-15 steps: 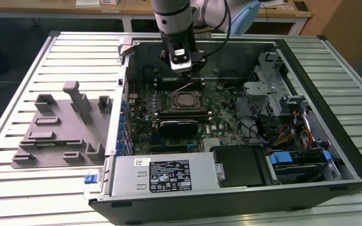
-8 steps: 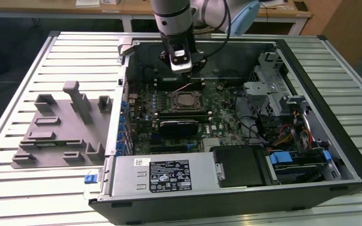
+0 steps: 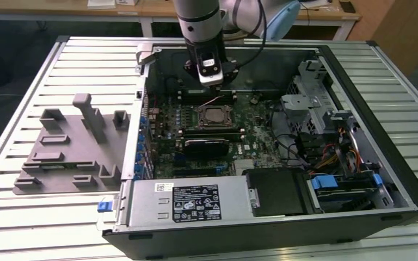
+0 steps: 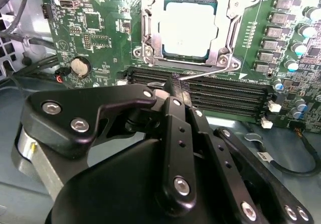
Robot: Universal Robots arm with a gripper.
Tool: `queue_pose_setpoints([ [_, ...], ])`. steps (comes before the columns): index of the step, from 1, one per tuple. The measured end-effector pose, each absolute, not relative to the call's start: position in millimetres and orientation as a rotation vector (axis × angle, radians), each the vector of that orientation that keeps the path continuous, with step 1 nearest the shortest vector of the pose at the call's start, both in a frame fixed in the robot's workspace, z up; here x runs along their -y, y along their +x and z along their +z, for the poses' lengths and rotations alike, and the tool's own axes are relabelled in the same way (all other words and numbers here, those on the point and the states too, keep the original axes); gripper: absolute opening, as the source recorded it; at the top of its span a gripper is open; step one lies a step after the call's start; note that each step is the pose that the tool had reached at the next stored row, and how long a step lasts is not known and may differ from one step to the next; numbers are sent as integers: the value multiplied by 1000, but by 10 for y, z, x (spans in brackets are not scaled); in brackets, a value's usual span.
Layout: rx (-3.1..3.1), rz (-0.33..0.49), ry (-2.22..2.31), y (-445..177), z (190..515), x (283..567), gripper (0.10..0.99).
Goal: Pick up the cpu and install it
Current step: 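Install the first cpu locking lever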
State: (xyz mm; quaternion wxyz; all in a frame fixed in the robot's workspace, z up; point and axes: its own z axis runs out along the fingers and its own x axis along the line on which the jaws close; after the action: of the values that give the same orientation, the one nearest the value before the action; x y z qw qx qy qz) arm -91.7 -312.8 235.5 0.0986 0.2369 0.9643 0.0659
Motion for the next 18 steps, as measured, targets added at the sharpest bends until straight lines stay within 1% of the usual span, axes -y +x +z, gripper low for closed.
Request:
queue_pose_setpoints([
  [18,-2852,187,700,-919,2311,3115,110],
])
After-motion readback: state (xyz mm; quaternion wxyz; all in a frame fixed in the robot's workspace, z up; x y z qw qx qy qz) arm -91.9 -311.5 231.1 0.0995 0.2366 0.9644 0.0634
